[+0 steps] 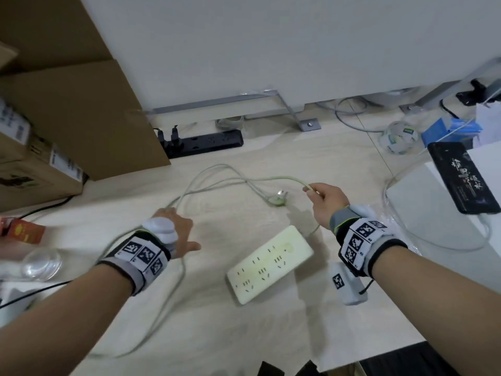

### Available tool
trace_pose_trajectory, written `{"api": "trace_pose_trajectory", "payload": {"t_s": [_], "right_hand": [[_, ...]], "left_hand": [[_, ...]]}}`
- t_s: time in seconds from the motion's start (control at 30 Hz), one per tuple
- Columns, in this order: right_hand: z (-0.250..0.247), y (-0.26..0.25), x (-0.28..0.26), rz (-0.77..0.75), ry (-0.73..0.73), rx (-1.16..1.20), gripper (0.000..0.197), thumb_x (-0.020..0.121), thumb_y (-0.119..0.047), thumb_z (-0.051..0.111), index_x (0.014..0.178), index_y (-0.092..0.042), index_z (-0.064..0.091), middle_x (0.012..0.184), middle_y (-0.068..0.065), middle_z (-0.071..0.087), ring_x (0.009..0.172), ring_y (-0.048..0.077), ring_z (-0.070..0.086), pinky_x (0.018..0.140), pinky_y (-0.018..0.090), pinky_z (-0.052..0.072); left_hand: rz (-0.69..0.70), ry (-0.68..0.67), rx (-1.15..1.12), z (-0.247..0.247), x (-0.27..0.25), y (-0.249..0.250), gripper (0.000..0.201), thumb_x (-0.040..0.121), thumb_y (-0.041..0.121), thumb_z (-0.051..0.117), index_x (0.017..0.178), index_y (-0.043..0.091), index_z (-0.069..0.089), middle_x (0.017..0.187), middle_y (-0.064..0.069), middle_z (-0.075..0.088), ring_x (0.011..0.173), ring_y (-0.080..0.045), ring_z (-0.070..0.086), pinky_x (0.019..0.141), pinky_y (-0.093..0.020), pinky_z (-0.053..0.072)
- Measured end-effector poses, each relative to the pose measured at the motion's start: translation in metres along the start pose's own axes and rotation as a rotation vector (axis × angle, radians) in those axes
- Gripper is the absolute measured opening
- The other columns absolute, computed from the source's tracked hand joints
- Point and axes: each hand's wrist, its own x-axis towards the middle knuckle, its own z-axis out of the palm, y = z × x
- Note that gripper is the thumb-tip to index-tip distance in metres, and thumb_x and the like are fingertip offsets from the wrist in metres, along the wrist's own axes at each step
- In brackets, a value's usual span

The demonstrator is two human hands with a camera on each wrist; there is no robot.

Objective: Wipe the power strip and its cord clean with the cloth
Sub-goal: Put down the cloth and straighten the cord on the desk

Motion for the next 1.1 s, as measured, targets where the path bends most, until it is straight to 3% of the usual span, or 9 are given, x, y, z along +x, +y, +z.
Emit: {"api": "trace_pose_trajectory", "payload": {"t_s": [0.17,0.27,0.4,0.5,0.57,0.63,0.77,0.93,1.1], "right_hand": [[-0.021,0.014,0.008,-0.018,0.004,-0.229,0.023,0.098,-0.025,0.048,0.110,-0.018,0.067,0.103,0.006,0.068,0.088,0.025,0.057,0.081,0.030,0.046],[-0.028,0.017,0.017,0.027,0.008,-0.258,0.027,0.098,-0.027,0.048,0.119,-0.020,0.063,0.112,0.007,0.066,0.100,0.029,0.059,0.086,0.031,0.045],[-0.024,0.024,0.015,0.122,-0.119,-0.264,0.043,0.096,-0.035,0.050,0.137,-0.024,0.045,0.124,0.007,0.061,0.110,0.029,0.057,0.095,0.034,0.045],[-0.022,0.036,0.010,0.141,-0.129,-0.226,0.044,0.094,-0.034,0.055,0.135,-0.023,0.046,0.119,0.004,0.063,0.105,0.027,0.059,0.093,0.035,0.047],[-0.022,0.045,0.007,0.122,-0.107,-0.206,0.030,0.094,-0.027,0.056,0.124,-0.023,0.055,0.110,0.003,0.067,0.096,0.024,0.061,0.087,0.030,0.048],[-0.020,0.051,0.004,0.049,-0.071,-0.149,0.016,0.093,-0.015,0.055,0.104,-0.024,0.063,0.100,0.003,0.068,0.088,0.024,0.061,0.082,0.029,0.049],[-0.021,0.057,0.002,-0.065,-0.059,-0.018,0.035,0.091,-0.001,0.049,0.079,-0.033,0.059,0.092,0.005,0.065,0.080,0.022,0.061,0.081,0.033,0.050],[-0.031,0.064,-0.001,-0.126,-0.047,-0.079,0.025,0.092,-0.001,0.048,0.093,-0.017,0.066,0.097,0.008,0.059,0.085,0.022,0.061,0.082,0.032,0.048],[-0.032,0.074,0.008,-0.092,-0.079,-0.161,0.025,0.092,-0.003,0.049,0.090,-0.022,0.066,0.090,0.005,0.059,0.081,0.022,0.058,0.076,0.028,0.047]], "left_hand": [[-0.067,-0.090,0.031,0.025,0.014,-0.012,0.043,0.093,0.056,0.041,0.124,0.027,0.050,0.132,0.000,0.052,0.126,-0.024,0.039,0.101,-0.035,0.030],[-0.013,0.009,-0.001,0.024,0.032,0.009,0.043,0.093,0.055,0.039,0.124,0.026,0.048,0.129,0.000,0.051,0.122,-0.025,0.042,0.102,-0.038,0.033],[0.037,0.200,-0.278,-0.003,0.044,0.049,0.046,0.094,0.049,0.042,0.131,0.023,0.043,0.132,-0.002,0.045,0.119,-0.025,0.045,0.097,-0.038,0.040],[0.019,0.343,-0.488,-0.017,0.056,0.061,0.041,0.095,0.035,0.046,0.133,0.023,0.038,0.134,-0.002,0.042,0.114,-0.025,0.046,0.094,-0.039,0.043],[-0.003,0.359,-0.539,-0.027,0.066,0.063,0.039,0.096,0.025,0.045,0.134,0.022,0.036,0.135,-0.003,0.040,0.112,-0.025,0.046,0.091,-0.039,0.043],[-0.012,0.328,-0.553,-0.038,0.077,0.063,0.044,0.094,0.014,0.045,0.136,0.022,0.035,0.140,-0.002,0.036,0.114,-0.025,0.045,0.092,-0.039,0.044],[0.040,0.181,-0.483,-0.061,0.093,0.064,0.064,0.083,-0.001,0.045,0.140,0.027,0.037,0.145,0.002,0.030,0.124,-0.024,0.041,0.099,-0.040,0.043],[0.150,0.032,-0.321,-0.077,0.116,0.067,0.064,0.084,-0.002,0.054,0.140,0.022,0.036,0.145,-0.002,0.027,0.114,-0.029,0.052,0.091,-0.034,0.047],[0.171,0.006,-0.202,-0.080,0.135,0.063,0.036,0.086,0.008,0.059,0.119,0.018,0.047,0.128,-0.003,0.035,0.093,-0.026,0.051,0.076,-0.034,0.044]]}}
